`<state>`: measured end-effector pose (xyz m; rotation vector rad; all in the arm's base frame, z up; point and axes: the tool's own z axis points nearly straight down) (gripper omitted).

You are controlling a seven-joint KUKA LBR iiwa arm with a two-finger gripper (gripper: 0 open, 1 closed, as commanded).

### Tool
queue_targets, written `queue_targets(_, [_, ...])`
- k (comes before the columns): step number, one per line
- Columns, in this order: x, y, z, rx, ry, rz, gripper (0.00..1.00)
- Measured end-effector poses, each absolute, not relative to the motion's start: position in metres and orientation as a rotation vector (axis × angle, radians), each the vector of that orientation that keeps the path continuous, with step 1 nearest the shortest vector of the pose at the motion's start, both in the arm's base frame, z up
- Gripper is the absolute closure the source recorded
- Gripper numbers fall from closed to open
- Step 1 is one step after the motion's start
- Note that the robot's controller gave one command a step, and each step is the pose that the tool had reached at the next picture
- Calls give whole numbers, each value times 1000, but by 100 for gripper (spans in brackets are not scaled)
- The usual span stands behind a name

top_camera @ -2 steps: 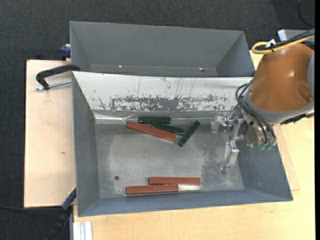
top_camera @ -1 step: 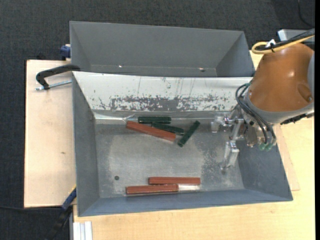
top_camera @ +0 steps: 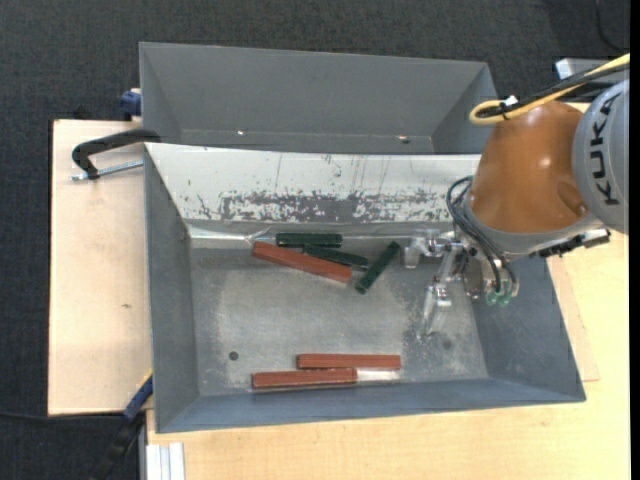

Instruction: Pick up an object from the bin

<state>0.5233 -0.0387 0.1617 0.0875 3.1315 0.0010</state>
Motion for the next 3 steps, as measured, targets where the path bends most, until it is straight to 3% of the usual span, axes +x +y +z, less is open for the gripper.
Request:
queue_targets(1, [574,-11,126,-121,3134,1,0])
queue_targets(2, [567,-21,87,-8,3138,2,0])
queue_targets(3, [578,11,76,425,3096,1,100])
